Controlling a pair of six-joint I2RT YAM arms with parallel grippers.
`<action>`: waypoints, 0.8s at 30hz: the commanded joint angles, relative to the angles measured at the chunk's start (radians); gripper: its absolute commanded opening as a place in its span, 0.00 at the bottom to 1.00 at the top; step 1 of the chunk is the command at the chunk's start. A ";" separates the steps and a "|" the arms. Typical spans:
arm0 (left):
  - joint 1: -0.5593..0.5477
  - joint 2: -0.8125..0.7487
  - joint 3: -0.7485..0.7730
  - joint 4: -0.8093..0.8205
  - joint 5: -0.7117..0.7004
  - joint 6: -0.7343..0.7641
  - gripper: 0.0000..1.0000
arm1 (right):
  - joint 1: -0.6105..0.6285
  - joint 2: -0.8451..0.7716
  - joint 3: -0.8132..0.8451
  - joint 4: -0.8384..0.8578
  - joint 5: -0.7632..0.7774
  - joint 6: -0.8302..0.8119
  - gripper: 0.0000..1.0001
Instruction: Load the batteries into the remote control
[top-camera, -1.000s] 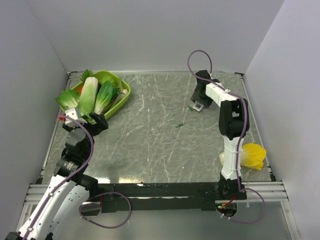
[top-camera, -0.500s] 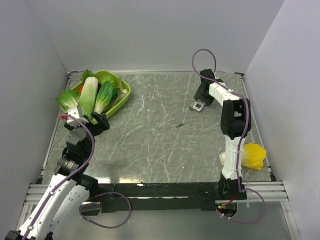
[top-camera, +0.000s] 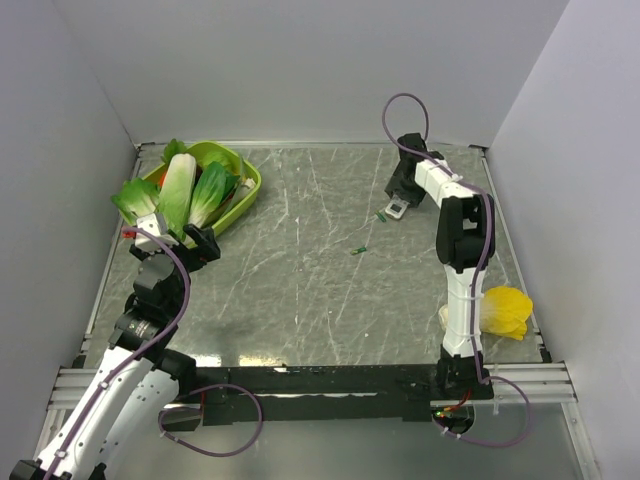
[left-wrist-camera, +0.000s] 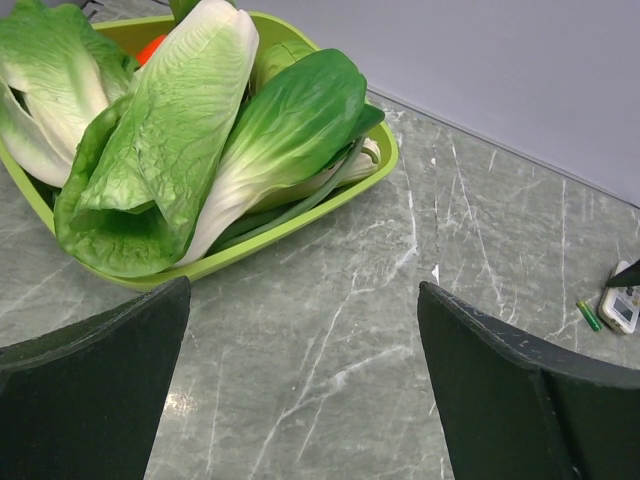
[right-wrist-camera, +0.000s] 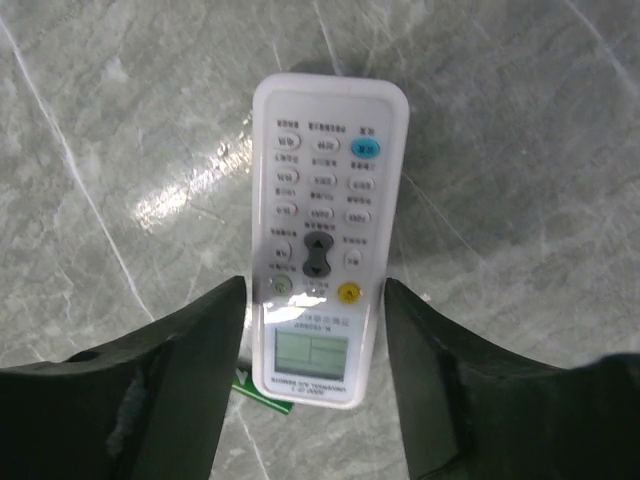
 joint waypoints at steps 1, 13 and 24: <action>0.005 -0.007 0.042 0.024 0.020 0.013 0.99 | -0.007 0.056 0.082 -0.072 -0.010 -0.017 0.69; 0.003 -0.011 0.042 0.026 0.032 0.018 0.99 | -0.010 0.026 0.033 -0.028 -0.002 -0.010 0.53; 0.003 0.079 0.067 0.084 0.300 0.016 0.99 | -0.006 -0.329 -0.270 0.272 -0.120 -0.079 0.25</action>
